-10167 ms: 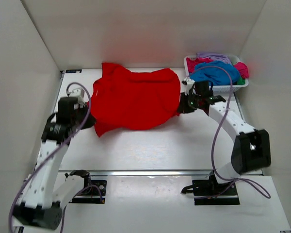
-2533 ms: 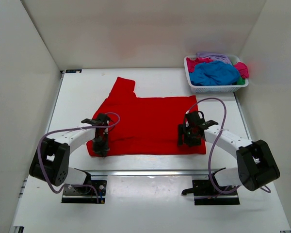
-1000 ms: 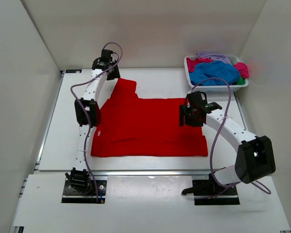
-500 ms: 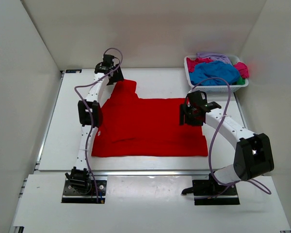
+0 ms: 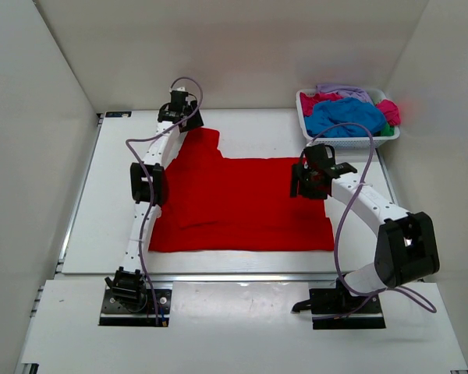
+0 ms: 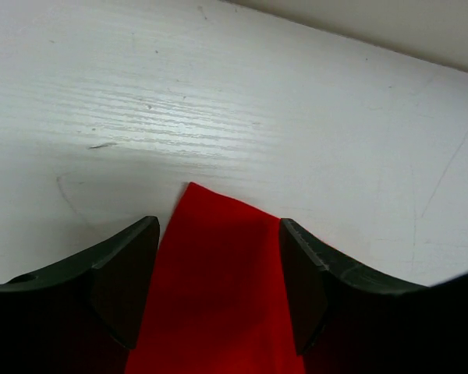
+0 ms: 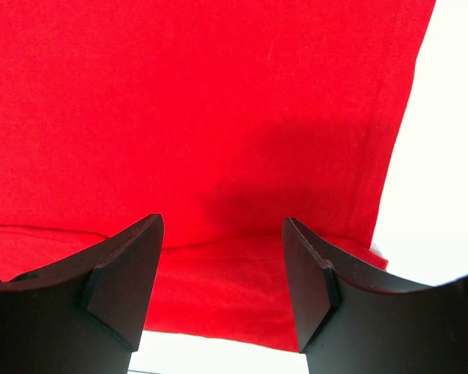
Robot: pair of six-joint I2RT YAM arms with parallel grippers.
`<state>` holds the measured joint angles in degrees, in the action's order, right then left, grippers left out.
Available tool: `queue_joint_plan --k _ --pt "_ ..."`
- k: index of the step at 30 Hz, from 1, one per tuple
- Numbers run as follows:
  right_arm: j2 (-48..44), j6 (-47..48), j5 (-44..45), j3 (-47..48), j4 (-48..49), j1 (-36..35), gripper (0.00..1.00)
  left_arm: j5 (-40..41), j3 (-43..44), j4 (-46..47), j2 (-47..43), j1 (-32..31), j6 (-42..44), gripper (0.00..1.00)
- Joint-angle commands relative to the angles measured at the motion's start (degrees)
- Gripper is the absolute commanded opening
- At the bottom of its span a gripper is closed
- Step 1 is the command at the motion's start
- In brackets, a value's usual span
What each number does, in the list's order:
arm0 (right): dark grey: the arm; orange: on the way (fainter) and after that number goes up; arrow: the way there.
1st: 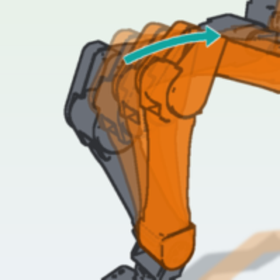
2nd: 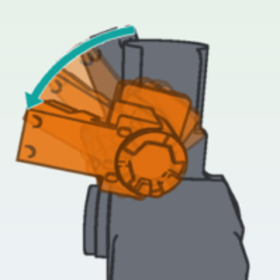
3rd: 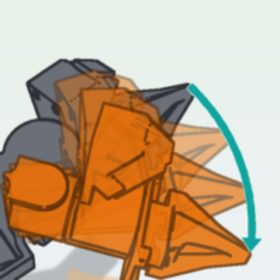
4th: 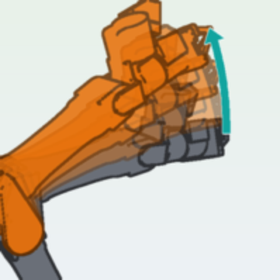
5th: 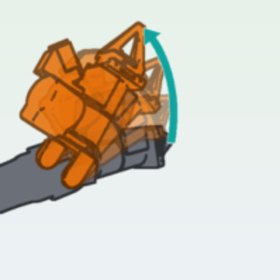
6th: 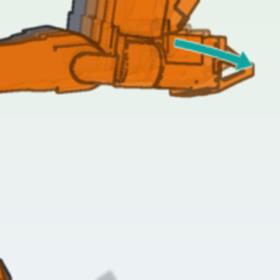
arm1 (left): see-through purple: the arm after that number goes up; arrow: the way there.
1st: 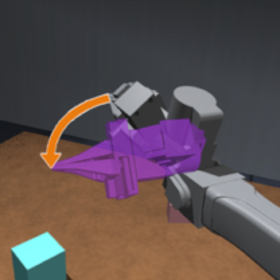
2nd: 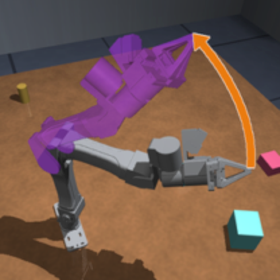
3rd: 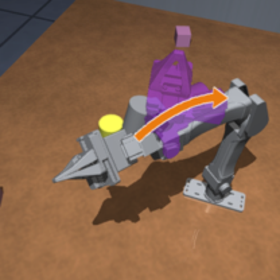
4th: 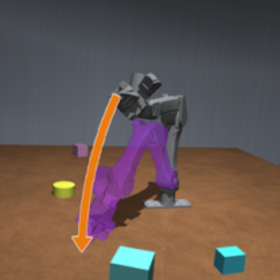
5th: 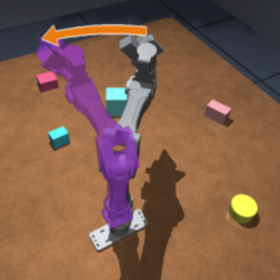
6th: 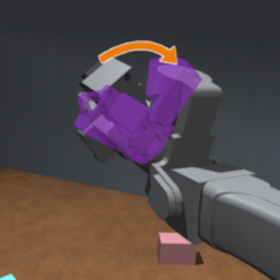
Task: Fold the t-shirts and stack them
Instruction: Grap the side of the flattened tshirt furthest away from the robot with both arms
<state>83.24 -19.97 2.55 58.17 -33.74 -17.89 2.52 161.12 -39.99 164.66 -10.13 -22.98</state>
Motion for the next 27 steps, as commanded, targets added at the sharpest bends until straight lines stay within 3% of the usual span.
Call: queue_joint_plan --k 1,3,7,10,13,16,21,27 --pt "0.7 -0.5 1.5 0.2 2.7 0.5 0.60 0.0 0.8 3.2 -0.6 -0.2 -0.4 0.74" --pt "1.0 -0.5 1.2 0.2 2.3 0.5 0.60 -1.5 0.0 4.1 -0.3 -0.1 -1.2 0.72" --pt "1.2 0.0 0.5 -0.2 3.8 2.3 0.60 -2.2 0.8 4.1 0.2 0.3 -1.8 0.58" --pt "2.1 0.6 0.4 0.1 4.6 3.8 0.60 -3.3 1.1 3.1 0.4 -0.1 -1.2 0.61" --pt "3.1 1.0 1.8 0.7 5.6 5.8 0.61 -2.6 1.0 0.9 -0.5 -0.9 0.6 0.73" --pt "3.8 1.5 1.8 1.9 6.4 6.6 0.60 2.5 0.8 -1.6 -1.5 -2.3 2.5 0.78" --pt "2.8 1.6 1.2 2.1 7.1 7.3 0.60 12.3 -1.5 -1.4 -3.4 -5.4 5.8 0.72" --pt "1.7 1.9 -1.0 1.3 7.5 8.7 0.60 10.4 0.8 -2.8 -2.2 -3.4 4.5 0.68"
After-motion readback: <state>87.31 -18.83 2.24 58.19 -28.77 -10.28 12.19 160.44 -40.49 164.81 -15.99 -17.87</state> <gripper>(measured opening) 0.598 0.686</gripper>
